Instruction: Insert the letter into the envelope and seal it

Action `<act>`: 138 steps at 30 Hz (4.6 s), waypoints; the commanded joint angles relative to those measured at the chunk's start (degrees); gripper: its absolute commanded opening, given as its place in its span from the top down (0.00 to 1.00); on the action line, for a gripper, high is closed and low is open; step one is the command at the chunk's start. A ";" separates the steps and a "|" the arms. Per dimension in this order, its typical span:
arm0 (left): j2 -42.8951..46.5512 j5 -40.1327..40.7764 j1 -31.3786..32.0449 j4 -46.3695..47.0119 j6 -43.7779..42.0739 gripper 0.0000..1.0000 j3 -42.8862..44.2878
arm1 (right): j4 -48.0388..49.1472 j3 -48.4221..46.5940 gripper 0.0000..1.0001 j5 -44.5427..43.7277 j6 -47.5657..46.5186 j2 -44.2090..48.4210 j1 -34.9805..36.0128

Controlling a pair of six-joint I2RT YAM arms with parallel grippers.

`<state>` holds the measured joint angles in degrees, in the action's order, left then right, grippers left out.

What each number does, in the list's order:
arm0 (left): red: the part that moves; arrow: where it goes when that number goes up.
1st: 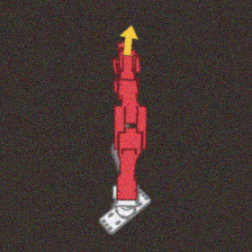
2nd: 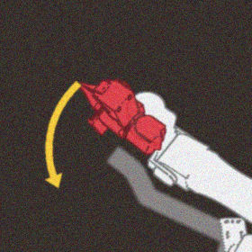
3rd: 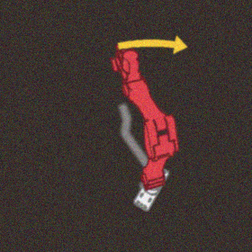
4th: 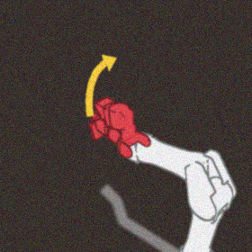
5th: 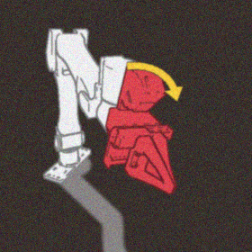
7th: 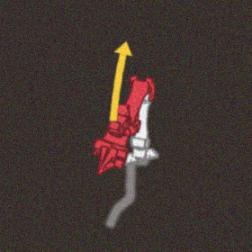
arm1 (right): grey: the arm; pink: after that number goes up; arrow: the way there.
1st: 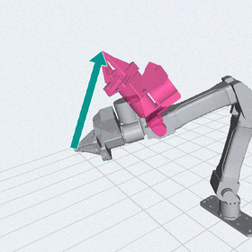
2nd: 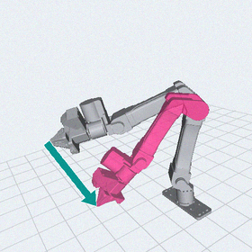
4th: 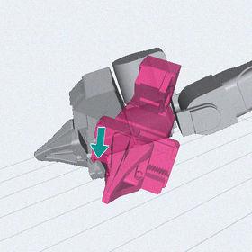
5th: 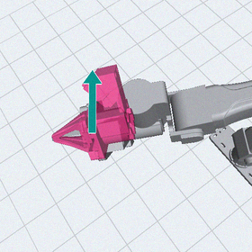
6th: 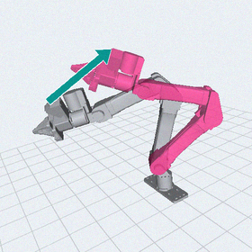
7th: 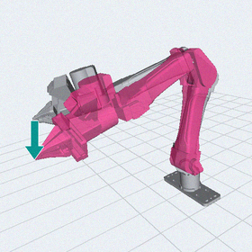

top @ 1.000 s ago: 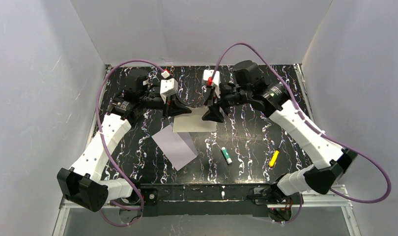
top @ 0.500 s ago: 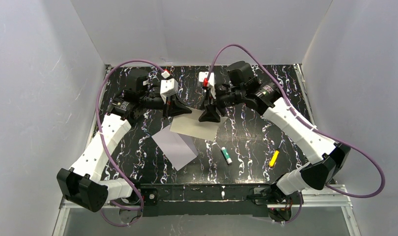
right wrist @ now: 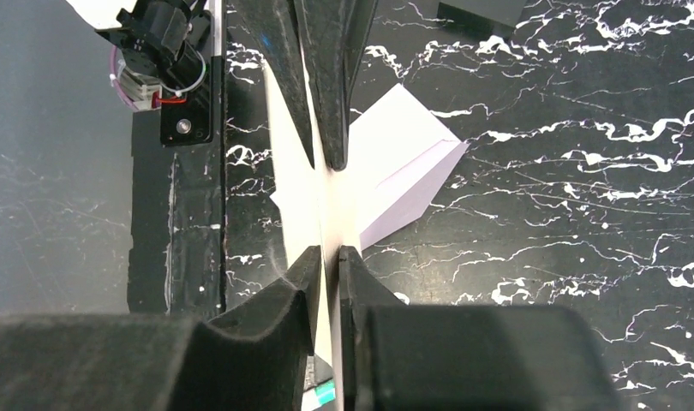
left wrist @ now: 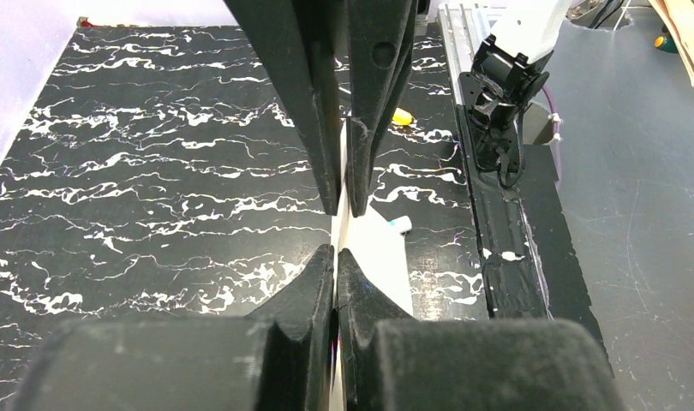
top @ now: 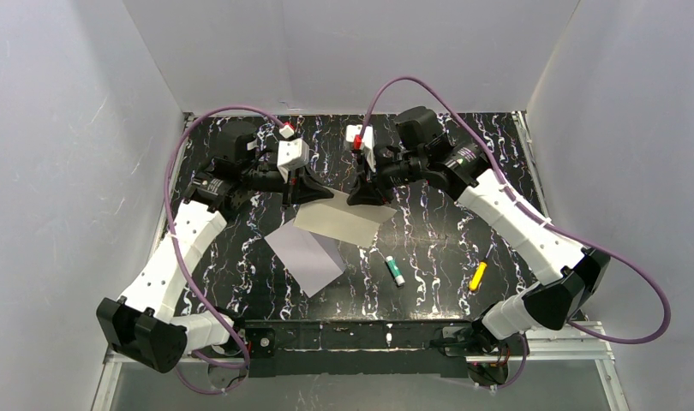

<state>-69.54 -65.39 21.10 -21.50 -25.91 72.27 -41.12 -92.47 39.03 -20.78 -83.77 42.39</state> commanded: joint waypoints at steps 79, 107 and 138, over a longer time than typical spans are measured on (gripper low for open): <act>4.16 32.51 -3.32 18.42 50.61 1.00 6.23 | 48.63 13.69 0.25 -36.46 47.91 15.70 -0.38; 2.75 16.90 -3.95 26.90 54.34 1.00 6.89 | 60.22 16.80 0.26 -18.76 58.23 10.81 -0.39; 6.90 3.43 -3.90 32.39 56.78 1.00 6.96 | 81.91 19.66 0.66 -4.10 70.13 11.24 -0.38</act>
<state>-63.22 -61.25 17.34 9.72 29.69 76.90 35.46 -72.20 31.40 48.14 -74.37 42.06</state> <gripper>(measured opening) 0.008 0.370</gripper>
